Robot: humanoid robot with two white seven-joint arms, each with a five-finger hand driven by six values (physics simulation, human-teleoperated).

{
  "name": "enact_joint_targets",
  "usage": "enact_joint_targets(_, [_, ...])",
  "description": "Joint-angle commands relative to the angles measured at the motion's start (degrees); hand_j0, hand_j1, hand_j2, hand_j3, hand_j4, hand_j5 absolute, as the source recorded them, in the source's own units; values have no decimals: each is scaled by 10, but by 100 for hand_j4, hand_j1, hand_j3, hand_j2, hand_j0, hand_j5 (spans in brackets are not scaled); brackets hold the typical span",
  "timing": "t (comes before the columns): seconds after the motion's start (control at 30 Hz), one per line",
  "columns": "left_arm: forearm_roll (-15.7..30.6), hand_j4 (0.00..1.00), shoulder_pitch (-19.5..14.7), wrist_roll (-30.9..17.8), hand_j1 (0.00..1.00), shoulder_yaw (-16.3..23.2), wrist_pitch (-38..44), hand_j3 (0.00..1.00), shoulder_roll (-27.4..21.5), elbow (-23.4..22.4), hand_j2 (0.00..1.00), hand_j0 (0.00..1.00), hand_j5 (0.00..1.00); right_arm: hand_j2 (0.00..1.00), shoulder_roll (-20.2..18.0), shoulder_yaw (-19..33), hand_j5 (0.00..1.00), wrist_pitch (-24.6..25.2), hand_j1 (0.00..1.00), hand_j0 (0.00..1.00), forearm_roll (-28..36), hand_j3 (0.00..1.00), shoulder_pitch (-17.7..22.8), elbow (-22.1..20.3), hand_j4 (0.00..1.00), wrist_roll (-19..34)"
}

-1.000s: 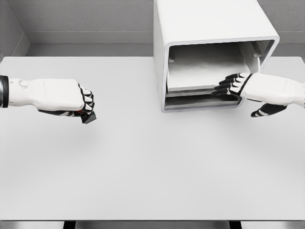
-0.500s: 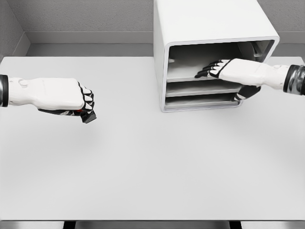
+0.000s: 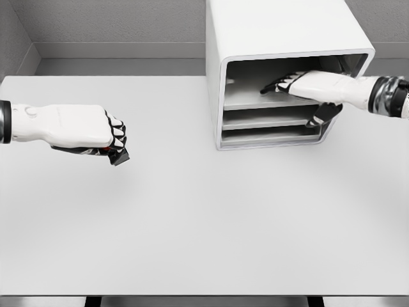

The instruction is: Slide open multi-storey tabletop storage cabinets and put open load switch and slide close multi-storey tabletop storage cabinets

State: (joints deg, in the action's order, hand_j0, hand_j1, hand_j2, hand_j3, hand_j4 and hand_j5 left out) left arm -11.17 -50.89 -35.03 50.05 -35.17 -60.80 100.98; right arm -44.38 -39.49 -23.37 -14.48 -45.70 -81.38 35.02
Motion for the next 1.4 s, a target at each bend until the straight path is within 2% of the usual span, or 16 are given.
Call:
enact_joint_targets(0.0, [3, 36, 0, 0, 36, -1, 2, 36, -1, 0, 36, 36, 36, 100, 2, -22, 100, -3, 100, 100, 1, 100, 0, 3, 100, 0])
enact_joint_targets(0.1, [3, 35, -1, 0, 35, -3, 2, 35, 0, 0, 35, 35, 35, 100, -7, -32, 100, -34, 100, 100, -7, 100, 4, -27, 100, 0])
enact_joint_targets(0.23, [4, 36, -1, 0, 36, -3, 2, 36, 0, 0, 36, 36, 36, 100, -48, -22, 100, -46, 100, 100, -4, 100, 9, -65, 100, 0])
enact_joint_targets(0.43, [12, 36, -8, 0, 36, -12, 2, 36, 7, 0, 36, 36, 36, 100, -53, -14, 100, -48, 100, 100, -3, 100, 16, -93, 100, 0])
enact_joint_targets(0.53, [21, 36, -11, 0, 36, -24, 2, 36, 8, 0, 36, 36, 36, 100, -54, -14, 100, -67, 100, 100, -2, 100, 17, -99, 100, 0])
enact_joint_targets(0.57, [25, 36, -11, 0, 36, -29, 2, 36, 12, 0, 36, 36, 36, 100, -65, -13, 100, -71, 100, 100, -1, 100, 18, -104, 100, 0])
enact_joint_targets(0.7, [27, 37, -13, 0, 37, -32, 2, 37, 29, 0, 37, 37, 37, 100, -83, 16, 100, -88, 100, 100, -1, 100, 47, -132, 100, 0])
enact_joint_targets(1.17, [42, 38, -36, 0, 38, -57, 2, 38, 53, 0, 38, 38, 38, 100, -103, 40, 100, -116, 100, 100, 1, 100, 69, -145, 100, 0])
enact_joint_targets(1.23, [42, 38, -41, 0, 38, -57, 2, 38, 70, 0, 38, 38, 38, 100, -111, 64, 100, -116, 100, 100, 8, 100, 83, -147, 100, 0])
enact_joint_targets(1.37, [42, 39, -49, 0, 39, -57, 2, 39, 86, 0, 39, 39, 39, 100, -115, 69, 100, -116, 100, 100, 11, 100, 87, -147, 100, 0])
